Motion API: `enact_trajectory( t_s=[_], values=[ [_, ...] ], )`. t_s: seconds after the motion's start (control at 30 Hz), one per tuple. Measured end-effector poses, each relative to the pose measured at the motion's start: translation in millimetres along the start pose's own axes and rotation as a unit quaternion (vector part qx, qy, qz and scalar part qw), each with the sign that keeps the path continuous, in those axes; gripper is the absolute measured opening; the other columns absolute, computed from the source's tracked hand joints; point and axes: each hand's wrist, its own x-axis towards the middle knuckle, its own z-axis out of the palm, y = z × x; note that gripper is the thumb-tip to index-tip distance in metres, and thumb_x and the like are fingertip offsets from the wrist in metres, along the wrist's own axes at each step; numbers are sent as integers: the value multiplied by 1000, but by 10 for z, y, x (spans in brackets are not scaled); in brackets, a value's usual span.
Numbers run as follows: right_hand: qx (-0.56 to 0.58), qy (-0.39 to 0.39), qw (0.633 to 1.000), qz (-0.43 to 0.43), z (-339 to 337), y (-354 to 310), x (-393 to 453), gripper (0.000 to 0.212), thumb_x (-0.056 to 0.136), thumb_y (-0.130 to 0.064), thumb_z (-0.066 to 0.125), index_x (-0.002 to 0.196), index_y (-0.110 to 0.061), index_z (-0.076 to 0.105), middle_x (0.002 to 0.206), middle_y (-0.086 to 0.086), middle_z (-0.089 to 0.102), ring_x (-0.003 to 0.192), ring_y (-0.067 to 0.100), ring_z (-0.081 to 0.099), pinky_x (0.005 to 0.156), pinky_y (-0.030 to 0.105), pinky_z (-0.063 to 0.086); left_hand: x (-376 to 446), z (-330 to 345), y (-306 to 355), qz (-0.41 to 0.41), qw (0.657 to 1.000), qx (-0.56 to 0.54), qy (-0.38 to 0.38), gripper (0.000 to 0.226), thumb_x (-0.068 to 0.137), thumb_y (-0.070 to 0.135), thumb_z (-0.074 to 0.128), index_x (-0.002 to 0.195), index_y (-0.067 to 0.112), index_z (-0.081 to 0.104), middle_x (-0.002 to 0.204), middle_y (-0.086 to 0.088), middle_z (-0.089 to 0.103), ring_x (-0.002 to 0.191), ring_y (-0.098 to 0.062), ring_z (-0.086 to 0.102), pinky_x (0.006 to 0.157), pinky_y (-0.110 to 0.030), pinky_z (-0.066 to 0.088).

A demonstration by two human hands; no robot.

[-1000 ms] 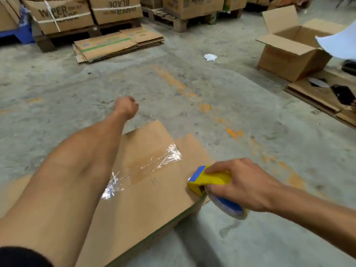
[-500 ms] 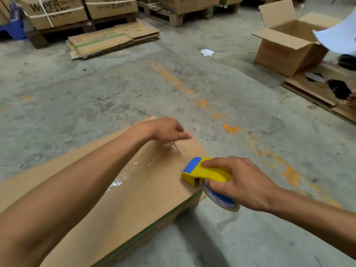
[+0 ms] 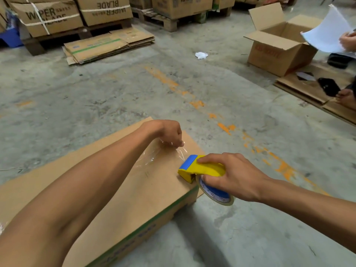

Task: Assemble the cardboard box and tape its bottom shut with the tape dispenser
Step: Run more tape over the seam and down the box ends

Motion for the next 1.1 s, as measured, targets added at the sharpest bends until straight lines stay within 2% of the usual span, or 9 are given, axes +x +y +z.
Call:
enact_trajectory(
  t_s=[0.13,0.2,0.27,0.37,0.5,0.63,0.73,0.93,1.1],
  values=[
    [-5,5,1000,2,-31,-68,-26,47,81,-53,59,127,-46,54,120,-2,61,100,20,55,82,33,50,-80,61,-91,39,995,-62,66,19,88,31,71,76,16,71,69,9,69,62,-2,59,62,-21,44],
    [-11,15,1000,6,-46,-108,-58,47,81,-52,59,127,-45,55,119,-3,61,99,20,55,80,32,48,-128,38,-130,53,982,-125,133,18,90,28,69,77,16,69,69,4,69,56,1,59,60,-20,44],
    [-18,20,1000,10,-40,-144,-95,48,81,-50,59,128,-44,54,115,-3,60,98,21,55,78,30,46,-183,-114,-178,60,951,-218,211,17,91,25,69,82,12,67,70,-4,69,58,-5,63,64,-24,49],
    [-11,30,999,20,-6,-183,-149,49,82,-50,58,131,-45,51,110,-2,59,98,21,55,79,30,45,-282,-398,-277,57,954,-224,188,19,91,23,69,89,3,70,76,-7,69,68,-14,64,74,-28,53],
    [-9,60,998,16,-37,-246,-162,50,82,-55,52,131,-50,44,101,0,54,100,23,54,85,35,46,-246,-416,-551,-2,969,-153,195,18,93,28,66,86,11,69,73,1,67,69,-13,56,64,-26,42],
    [1,103,995,-8,-101,-383,-87,49,82,-54,52,129,-54,39,92,-2,54,94,23,53,82,38,48,-155,-479,-656,-27,946,-238,218,18,96,28,62,86,13,64,72,-2,60,65,-19,46,54,-25,32],
    [-5,121,993,-1,-124,-380,-126,49,82,-54,54,129,-52,40,92,-4,50,90,23,54,79,37,47,-122,-665,-779,-60,922,-276,265,19,96,26,63,81,14,61,74,-5,56,57,-16,39,49,-24,29],
    [28,113,993,-7,-150,-347,-310,53,75,-59,49,128,-55,43,95,-7,54,90,15,53,74,26,39,-19,-617,-1057,-95,916,-308,241,19,94,29,65,87,11,66,85,-7,60,80,-21,48,60,-28,33],
    [24,96,995,-12,-65,-306,-284,65,63,-72,35,125,-58,40,97,-9,56,90,13,55,78,24,43,129,-476,-1149,-109,915,-306,241,20,94,30,65,81,16,63,84,-5,59,83,-22,49,69,-35,39]
  ],
)
